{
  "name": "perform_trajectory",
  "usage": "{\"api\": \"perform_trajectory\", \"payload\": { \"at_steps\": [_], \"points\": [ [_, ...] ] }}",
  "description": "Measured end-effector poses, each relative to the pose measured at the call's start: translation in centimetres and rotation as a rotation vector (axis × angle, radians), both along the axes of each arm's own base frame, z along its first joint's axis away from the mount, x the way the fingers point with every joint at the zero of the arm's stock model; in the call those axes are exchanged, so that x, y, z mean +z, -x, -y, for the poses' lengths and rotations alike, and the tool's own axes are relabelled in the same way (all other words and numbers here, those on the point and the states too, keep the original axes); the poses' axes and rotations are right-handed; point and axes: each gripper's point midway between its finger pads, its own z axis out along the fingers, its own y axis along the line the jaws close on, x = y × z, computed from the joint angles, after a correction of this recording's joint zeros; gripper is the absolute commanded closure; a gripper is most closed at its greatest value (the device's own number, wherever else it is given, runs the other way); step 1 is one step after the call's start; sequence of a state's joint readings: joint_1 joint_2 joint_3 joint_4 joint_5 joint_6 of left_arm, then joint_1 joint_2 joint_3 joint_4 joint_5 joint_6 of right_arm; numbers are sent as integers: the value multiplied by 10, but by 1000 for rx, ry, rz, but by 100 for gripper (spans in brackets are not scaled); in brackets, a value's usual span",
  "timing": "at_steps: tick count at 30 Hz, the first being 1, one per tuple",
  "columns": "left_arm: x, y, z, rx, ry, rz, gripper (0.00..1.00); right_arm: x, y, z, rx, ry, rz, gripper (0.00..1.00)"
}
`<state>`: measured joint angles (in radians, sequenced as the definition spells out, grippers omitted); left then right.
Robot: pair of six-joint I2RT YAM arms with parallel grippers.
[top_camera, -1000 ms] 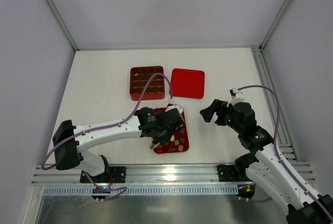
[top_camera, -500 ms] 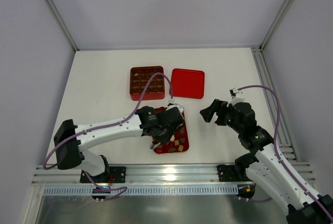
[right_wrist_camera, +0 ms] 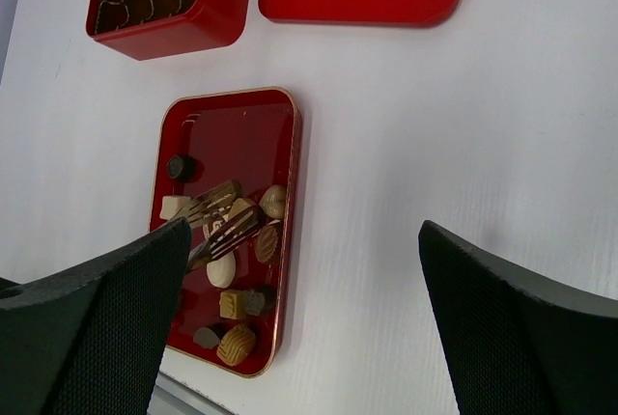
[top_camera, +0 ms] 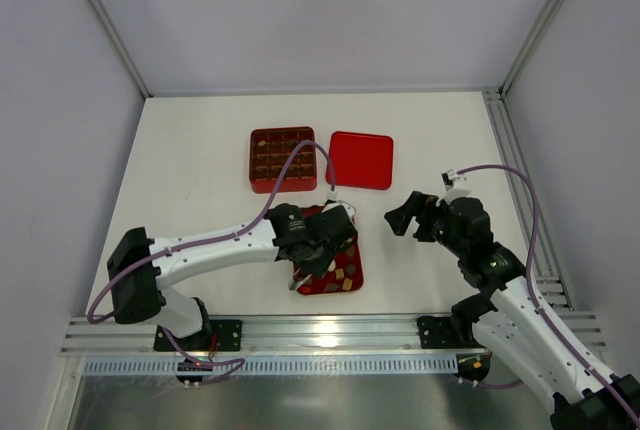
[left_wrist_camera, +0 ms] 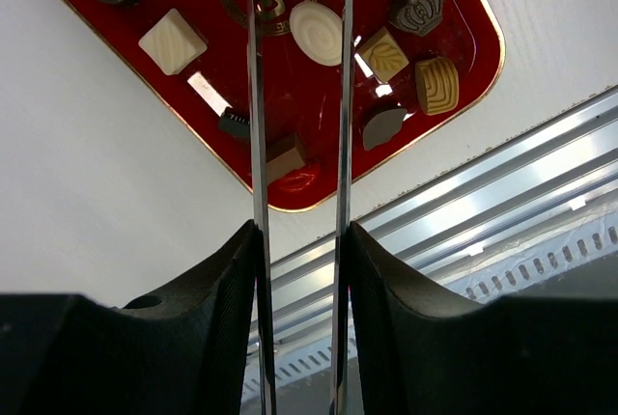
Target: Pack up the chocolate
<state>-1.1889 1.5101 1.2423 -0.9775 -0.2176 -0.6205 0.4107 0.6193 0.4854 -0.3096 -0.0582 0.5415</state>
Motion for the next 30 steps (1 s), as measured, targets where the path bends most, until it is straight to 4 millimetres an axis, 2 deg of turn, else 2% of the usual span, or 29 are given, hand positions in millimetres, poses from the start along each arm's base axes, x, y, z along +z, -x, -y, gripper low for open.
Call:
{"api": "perform_trajectory", "payload": {
  "at_steps": [9,30],
  "points": [
    [1,-1,-2,3,-8,6,64,-3,1,0,-1,0,-7,0],
    [20,-11,-7,25,10,63,67,-4,0,0,-3,-2,-12,0]
  ]
}}
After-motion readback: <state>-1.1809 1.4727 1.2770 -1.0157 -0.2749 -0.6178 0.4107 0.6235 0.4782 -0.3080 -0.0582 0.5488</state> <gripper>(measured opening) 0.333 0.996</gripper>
